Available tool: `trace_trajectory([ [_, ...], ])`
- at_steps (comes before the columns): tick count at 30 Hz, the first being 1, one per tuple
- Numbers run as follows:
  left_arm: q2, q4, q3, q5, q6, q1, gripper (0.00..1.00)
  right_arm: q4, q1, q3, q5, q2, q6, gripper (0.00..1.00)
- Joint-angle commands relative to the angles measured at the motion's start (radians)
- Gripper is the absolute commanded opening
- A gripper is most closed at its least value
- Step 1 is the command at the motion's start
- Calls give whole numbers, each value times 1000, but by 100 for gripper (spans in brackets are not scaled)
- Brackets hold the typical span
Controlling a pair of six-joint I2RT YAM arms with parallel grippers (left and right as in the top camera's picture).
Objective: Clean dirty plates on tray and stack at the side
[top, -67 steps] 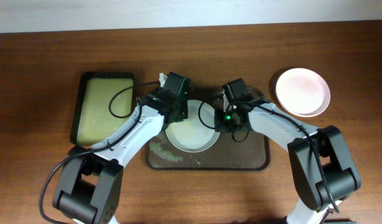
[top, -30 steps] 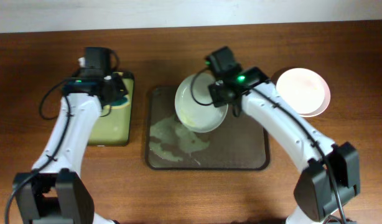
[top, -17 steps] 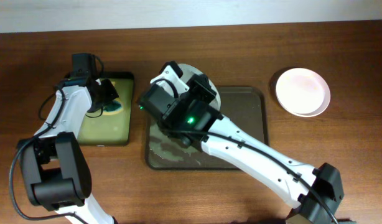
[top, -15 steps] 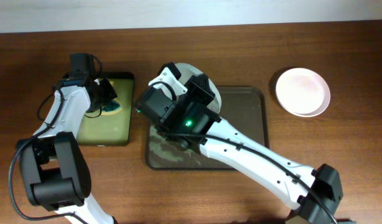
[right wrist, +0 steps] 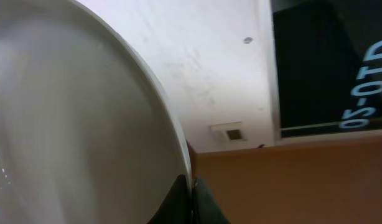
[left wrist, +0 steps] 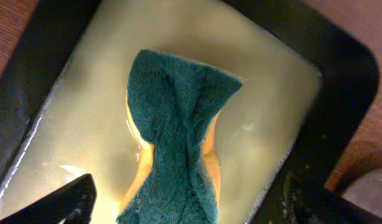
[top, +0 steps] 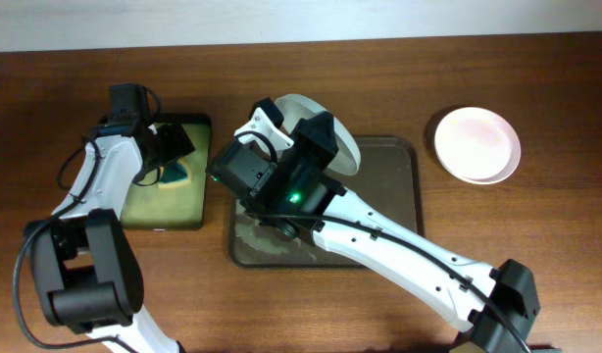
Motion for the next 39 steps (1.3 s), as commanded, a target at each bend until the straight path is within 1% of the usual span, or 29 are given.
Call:
trace_trajectory([
  [1, -142, -6, 24, 4, 5, 6, 100, 8, 5, 23, 84, -28, -48, 4],
  [3, -176, -13, 24, 4, 5, 6, 99, 7, 2, 20, 6, -28, 15, 4],
  [4, -184, -20, 24, 4, 5, 5, 99, 2, -8, 16, -97, -28, 66, 4],
  [6, -185, -36, 24, 3, 5, 5, 100, -4, -67, -15, -430, -24, 111, 4],
  [7, -185, -47, 24, 4, 5, 5, 99, -4, -109, -38, -533, -15, 111, 4],
  [9, -185, -51, 24, 3, 5, 5, 99, -31, -153, -53, -472, -11, 117, 4],
  [11, -185, -51, 24, 3, 5, 5, 99, -40, -146, -33, -275, -39, 203, 4],
  [13, -185, -51, 24, 3, 5, 5, 99, -34, -125, -11, -176, -79, 221, 4],
  [14, -185, -51, 24, 3, 5, 5, 99, -20, -119, -10, -177, -106, 221, 4],
  [17, -185, -51, 24, 3, 5, 5, 99, -14, -164, -17, -444, -122, 235, 4],
  [18, -185, -51, 24, 3, 5, 5, 100, -19, -209, -34, -543, -101, 214, 4],
  [19, -185, -51, 24, 3, 5, 5, 99, -37, -257, -52, -591, -74, 206, 4],
  [20, -185, -51, 24, 3, 5, 5, 99, -78, -305, -58, -623, -51, 264, 4],
  [21, -185, -51, 24, 3, 5, 5, 99, -105, -345, -58, -651, -48, 362, 4],
  [23, -185, -51, 24, 3, 5, 5, 99, -99, -418, -55, -730, -71, 461, 4],
  [24, -185, -51, 24, 3, 5, 5, 99, -63, -503, -51, -844, -103, 464, 4],
  [25, -185, -51, 24, 3, 5, 5, 99, -45, -556, -51, -907, -118, 464, 4],
  [27, -185, -51, 24, 3, 5, 5, 100, -21, -723, -51, -1066, -135, 464, 4],
  [29, -185, -51, 24, 3, 5, 5, 99, -34, -944, -53, -1247, -116, 464, 4],
  [32, -185, -51, 24, 3, 5, 5, 100, -47, -1198, -81, -1464, -63, 463, 4],
  [35, -185, -51, 24, 3, 5, 5, 99, -29, -1392, -109, -1572, 25, 463, 4],
  [39, -185, -51, 24, 3, 5, 5, 99, -16, -1508, -113, -1674, 140, 464, 4],
])
